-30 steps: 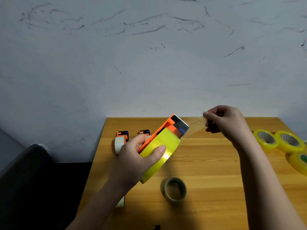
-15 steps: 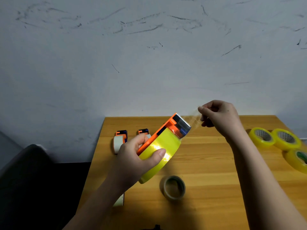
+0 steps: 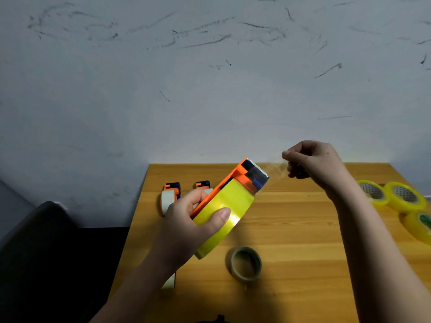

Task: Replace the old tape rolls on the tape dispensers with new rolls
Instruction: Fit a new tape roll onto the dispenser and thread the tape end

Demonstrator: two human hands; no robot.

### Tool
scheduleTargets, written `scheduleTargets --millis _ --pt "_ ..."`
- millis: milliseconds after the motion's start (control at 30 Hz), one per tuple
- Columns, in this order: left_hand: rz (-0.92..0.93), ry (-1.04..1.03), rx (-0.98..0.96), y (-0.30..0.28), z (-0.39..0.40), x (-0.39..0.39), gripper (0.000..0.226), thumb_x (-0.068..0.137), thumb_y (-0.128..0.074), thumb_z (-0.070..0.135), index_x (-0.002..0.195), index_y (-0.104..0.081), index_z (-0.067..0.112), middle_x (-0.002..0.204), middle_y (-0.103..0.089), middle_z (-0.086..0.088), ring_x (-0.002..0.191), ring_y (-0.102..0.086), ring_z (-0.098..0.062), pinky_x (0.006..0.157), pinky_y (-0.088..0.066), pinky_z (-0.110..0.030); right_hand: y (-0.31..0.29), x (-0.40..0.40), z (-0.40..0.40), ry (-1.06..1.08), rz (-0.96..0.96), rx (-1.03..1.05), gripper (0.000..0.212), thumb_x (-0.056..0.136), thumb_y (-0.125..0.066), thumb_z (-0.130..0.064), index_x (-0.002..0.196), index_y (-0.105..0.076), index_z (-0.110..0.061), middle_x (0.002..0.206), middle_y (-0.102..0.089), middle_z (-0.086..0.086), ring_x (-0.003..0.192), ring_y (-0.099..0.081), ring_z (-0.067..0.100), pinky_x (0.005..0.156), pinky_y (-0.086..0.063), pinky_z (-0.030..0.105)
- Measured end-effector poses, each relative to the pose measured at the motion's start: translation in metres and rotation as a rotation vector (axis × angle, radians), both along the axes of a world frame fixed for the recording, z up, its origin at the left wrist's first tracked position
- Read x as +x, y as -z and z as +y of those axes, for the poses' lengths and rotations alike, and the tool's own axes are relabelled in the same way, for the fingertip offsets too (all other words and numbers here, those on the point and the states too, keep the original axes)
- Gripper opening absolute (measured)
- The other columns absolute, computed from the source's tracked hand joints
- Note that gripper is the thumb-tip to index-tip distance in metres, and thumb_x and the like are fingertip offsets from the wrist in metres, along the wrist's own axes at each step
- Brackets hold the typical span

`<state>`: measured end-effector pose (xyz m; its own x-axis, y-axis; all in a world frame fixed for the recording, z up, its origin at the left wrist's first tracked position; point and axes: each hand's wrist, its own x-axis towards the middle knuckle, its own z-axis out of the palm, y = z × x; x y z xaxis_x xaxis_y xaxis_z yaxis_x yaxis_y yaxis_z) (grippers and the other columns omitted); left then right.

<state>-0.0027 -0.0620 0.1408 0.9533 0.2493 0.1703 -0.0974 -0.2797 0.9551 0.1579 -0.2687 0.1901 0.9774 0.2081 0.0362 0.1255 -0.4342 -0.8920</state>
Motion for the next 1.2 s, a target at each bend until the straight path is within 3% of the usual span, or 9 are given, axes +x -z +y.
scheduleTargets --millis 100,233,433,633,700,800,867,1033,1200 --pt "0.027 0.009 -0.049 0.007 -0.001 0.000 0.027 0.062 -0.062 0.056 0.068 -0.058 0.031 0.061 -0.059 0.001 0.057 -0.058 -0.011 0.051 -0.047 -0.026 0.008 0.001 0.004 0.008 -0.001 0.015 0.012 0.091 -0.063 -0.017 0.085 -0.065 -0.007 0.068 -0.067 0.004 0.054 -0.064 0.010 0.057 -0.049 0.026" --pt "0.105 0.005 -0.022 0.026 0.002 -0.006 0.043 0.062 -0.062 0.061 0.073 -0.055 0.020 0.069 -0.061 -0.008 0.063 -0.062 -0.023 0.055 -0.050 -0.032 0.029 0.006 0.016 -0.043 0.056 -0.040 0.011 0.092 -0.062 -0.019 0.084 -0.063 -0.011 0.069 -0.070 0.000 0.057 -0.066 0.011 0.054 -0.048 0.023" --pt "0.188 -0.024 0.065 0.040 0.005 -0.011 0.049 0.067 -0.065 0.071 0.073 -0.053 0.023 0.063 -0.058 0.012 0.058 -0.056 -0.002 0.050 -0.042 -0.014 0.045 0.012 0.025 -0.172 0.255 0.109 0.008 0.095 -0.058 -0.018 0.092 -0.060 -0.012 0.076 -0.074 0.003 0.062 -0.067 0.012 0.060 -0.049 0.024" --pt "0.210 0.000 -0.023 0.037 0.012 -0.012 0.037 0.074 -0.067 0.049 0.077 -0.055 0.014 0.060 -0.060 0.011 0.054 -0.056 0.001 0.050 -0.041 -0.012 0.042 0.014 0.030 -0.262 0.168 0.158 0.013 0.097 -0.054 -0.010 0.106 -0.045 -0.011 0.082 -0.074 0.009 0.065 -0.068 0.019 0.056 -0.050 0.024" --pt "0.221 0.039 -0.070 0.036 0.015 -0.008 0.031 0.075 -0.069 0.045 0.078 -0.055 0.017 0.064 -0.064 0.006 0.060 -0.063 -0.006 0.055 -0.047 -0.020 0.045 0.016 0.033 -0.242 0.151 0.108 0.011 0.097 -0.054 -0.009 0.103 -0.046 -0.012 0.080 -0.074 0.007 0.063 -0.068 0.018 0.057 -0.048 0.026" --pt "0.257 0.092 -0.099 0.040 0.019 -0.005 0.034 0.067 -0.066 0.055 0.082 -0.058 0.026 0.087 -0.070 -0.012 0.083 -0.068 -0.033 0.076 -0.055 -0.052 0.050 0.018 0.038 -0.192 0.156 0.077 0.010 0.097 -0.053 -0.008 0.098 -0.046 -0.014 0.079 -0.074 0.007 0.063 -0.067 0.020 0.057 -0.045 0.028" --pt "0.269 0.113 -0.087 0.041 0.020 -0.004 0.032 0.066 -0.065 0.055 0.084 -0.057 0.029 0.091 -0.069 -0.014 0.086 -0.068 -0.033 0.079 -0.054 -0.056 0.053 0.018 0.039 -0.172 0.166 0.061 0.009 0.097 -0.053 -0.008 0.097 -0.047 -0.015 0.079 -0.074 0.006 0.063 -0.067 0.020 0.056 -0.044 0.028" --pt "0.187 -0.077 -0.034 0.039 0.013 -0.004 0.045 0.061 -0.055 0.054 0.078 -0.054 0.012 0.066 -0.057 -0.004 0.058 -0.057 -0.008 0.052 -0.044 -0.019 0.047 0.016 0.033 -0.201 0.197 -0.015 0.010 0.095 -0.056 -0.009 0.101 -0.049 -0.012 0.078 -0.075 0.006 0.060 -0.066 0.017 0.053 -0.045 0.025" --pt "0.135 -0.126 -0.001 0.037 0.013 -0.006 0.058 0.062 -0.054 0.065 0.075 -0.056 0.008 0.063 -0.060 -0.005 0.054 -0.060 -0.010 0.050 -0.043 -0.021 0.041 0.016 0.029 -0.251 0.246 -0.091 0.011 0.094 -0.057 -0.010 0.102 -0.049 -0.012 0.081 -0.075 0.006 0.063 -0.066 0.017 0.051 -0.042 0.022"
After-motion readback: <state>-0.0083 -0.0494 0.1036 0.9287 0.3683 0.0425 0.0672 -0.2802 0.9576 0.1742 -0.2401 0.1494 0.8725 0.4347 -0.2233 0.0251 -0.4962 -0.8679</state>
